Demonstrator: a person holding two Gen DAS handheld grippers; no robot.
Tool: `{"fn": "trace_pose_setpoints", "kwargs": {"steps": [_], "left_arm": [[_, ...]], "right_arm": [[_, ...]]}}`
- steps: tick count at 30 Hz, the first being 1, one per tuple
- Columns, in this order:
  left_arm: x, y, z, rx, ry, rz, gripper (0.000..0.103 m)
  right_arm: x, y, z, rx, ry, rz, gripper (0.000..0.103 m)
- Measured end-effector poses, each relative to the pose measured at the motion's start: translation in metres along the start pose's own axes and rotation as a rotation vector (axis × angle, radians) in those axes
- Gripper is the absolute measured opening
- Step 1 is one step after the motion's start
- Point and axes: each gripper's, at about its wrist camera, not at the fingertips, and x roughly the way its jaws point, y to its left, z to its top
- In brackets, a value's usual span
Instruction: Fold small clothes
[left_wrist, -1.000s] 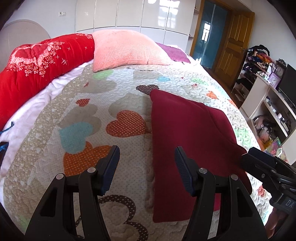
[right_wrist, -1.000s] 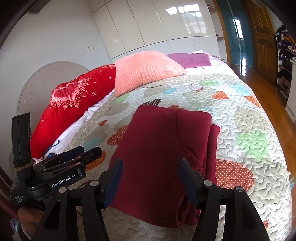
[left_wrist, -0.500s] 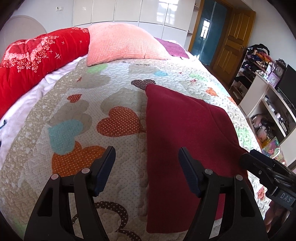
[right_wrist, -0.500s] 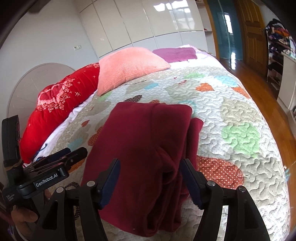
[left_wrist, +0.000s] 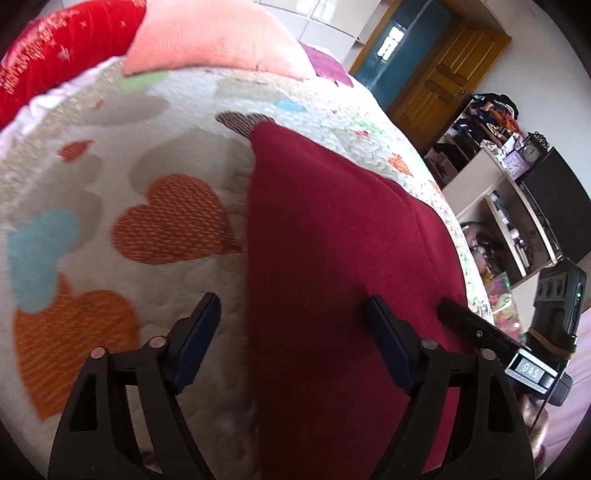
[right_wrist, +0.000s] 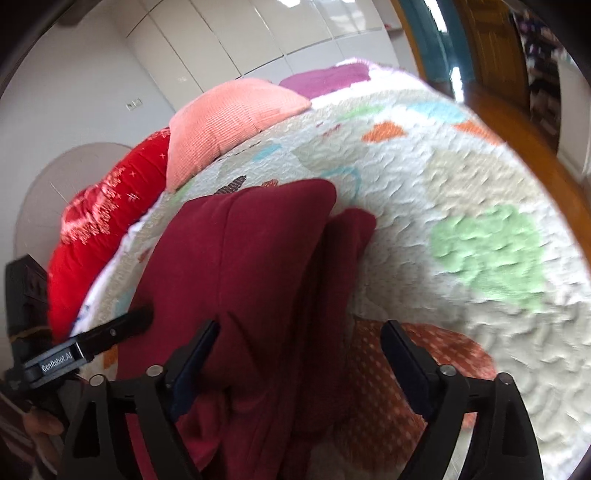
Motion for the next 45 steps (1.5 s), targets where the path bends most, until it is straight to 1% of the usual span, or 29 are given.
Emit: {"fn": "trace_pose_setpoints", "kwargs": {"steps": [2, 4, 5, 6, 7, 8, 9, 10, 11, 12, 14, 17, 19, 20, 21, 22, 23, 25, 28, 29, 31, 33, 34, 37, 38, 39, 41, 43, 45], "left_arm": [[0.009, 0.002, 0.001, -0.021, 0.011, -0.031, 0.086], [0.012, 0.005, 0.003, -0.043, 0.027, -0.065, 0.085], [0.011, 0.003, 0.004, -0.033, 0.027, -0.079, 0.071], [0.008, 0.001, 0.004, -0.011, 0.024, -0.091, 0.066], [0.004, -0.002, 0.004, 0.008, 0.019, -0.078, 0.061], [0.0, -0.005, 0.003, 0.025, 0.016, -0.069, 0.056], [-0.008, -0.007, 0.002, 0.042, 0.012, -0.062, 0.054], [-0.014, -0.007, 0.003, 0.049, 0.01, -0.058, 0.05], [-0.026, -0.007, 0.002, 0.055, 0.003, -0.056, 0.05], [-0.036, -0.006, 0.0, 0.062, -0.009, -0.048, 0.05], [-0.061, -0.002, -0.005, 0.09, -0.05, -0.016, 0.05], [-0.081, 0.013, -0.012, 0.09, -0.057, 0.05, 0.05], [-0.08, 0.027, -0.016, 0.069, -0.038, 0.077, 0.05], [-0.075, 0.036, -0.018, 0.048, -0.017, 0.093, 0.05], [-0.069, 0.045, -0.02, 0.02, 0.012, 0.106, 0.05], [-0.067, 0.052, -0.023, -0.003, 0.008, 0.088, 0.055], [-0.07, 0.054, -0.025, -0.018, -0.009, 0.074, 0.057], [-0.076, 0.051, -0.027, -0.005, -0.039, 0.11, 0.058], [-0.077, 0.042, -0.026, 0.03, -0.065, 0.155, 0.058], [-0.077, 0.04, -0.027, 0.034, -0.065, 0.163, 0.058], [-0.076, 0.04, -0.028, 0.035, -0.073, 0.179, 0.058], [-0.078, 0.039, -0.03, 0.036, -0.084, 0.199, 0.058], [-0.077, 0.039, -0.025, 0.038, -0.089, 0.21, 0.058], [-0.085, 0.035, -0.026, 0.058, -0.135, 0.257, 0.059], [-0.089, 0.033, -0.027, 0.063, -0.148, 0.272, 0.059], [-0.09, 0.033, -0.028, 0.068, -0.155, 0.283, 0.059], [-0.095, 0.03, -0.028, 0.071, -0.181, 0.307, 0.059], [-0.101, 0.028, -0.029, 0.074, -0.2, 0.311, 0.058], [-0.107, 0.025, -0.031, 0.082, -0.225, 0.336, 0.058]], "right_arm": [[0.008, -0.004, 0.003, 0.009, -0.008, 0.041, 0.092], [0.018, -0.003, 0.006, -0.002, -0.008, 0.069, 0.091], [0.021, -0.001, 0.007, -0.001, -0.006, 0.081, 0.087], [0.023, 0.002, 0.009, 0.002, -0.006, 0.119, 0.059], [0.023, 0.007, 0.011, 0.007, -0.002, 0.139, 0.056], [0.021, 0.018, 0.012, -0.036, -0.013, 0.092, 0.055], [0.017, 0.028, 0.012, -0.08, -0.018, 0.064, 0.05], [0.014, 0.034, 0.012, -0.094, -0.027, 0.056, 0.046], [0.007, 0.039, 0.013, -0.09, -0.043, 0.074, 0.044], [0.0, 0.042, 0.014, -0.078, -0.053, 0.112, 0.042], [-0.011, 0.054, 0.014, -0.063, -0.059, 0.195, 0.041], [-0.014, 0.079, 0.006, -0.089, -0.06, 0.23, 0.041], [0.001, 0.094, -0.001, -0.1, -0.03, 0.242, 0.041], [0.009, 0.097, -0.004, -0.099, -0.012, 0.232, 0.042], [0.019, 0.099, -0.007, -0.101, 0.017, 0.211, 0.048], [0.03, 0.102, -0.009, -0.115, 0.052, 0.165, 0.056], [0.035, 0.103, -0.011, -0.141, 0.065, 0.099, 0.059], [0.024, 0.104, -0.011, -0.166, 0.037, 0.068, 0.061], [-0.01, 0.118, -0.008, -0.249, -0.052, 0.029, 0.061], [-0.021, 0.126, -0.007, -0.292, -0.08, 0.031, 0.061], [-0.034, 0.146, -0.009, -0.394, -0.105, 0.066, 0.043], [-0.028, 0.159, -0.012, -0.438, -0.085, 0.074, 0.04], [-0.018, 0.161, -0.016, -0.453, -0.059, 0.056, 0.038], [0.022, 0.146, -0.034, -0.451, 0.043, -0.012, 0.037], [0.028, 0.14, -0.039, -0.446, 0.046, -0.02, 0.037], [0.025, 0.138, -0.042, -0.437, 0.022, -0.014, 0.037], [0.014, 0.143, -0.042, -0.433, 0.017, -0.021, 0.037], [-0.003, 0.152, -0.043, -0.46, -0.006, -0.04, 0.037], [-0.018, 0.157, -0.047, -0.476, -0.033, -0.045, 0.04]]}}
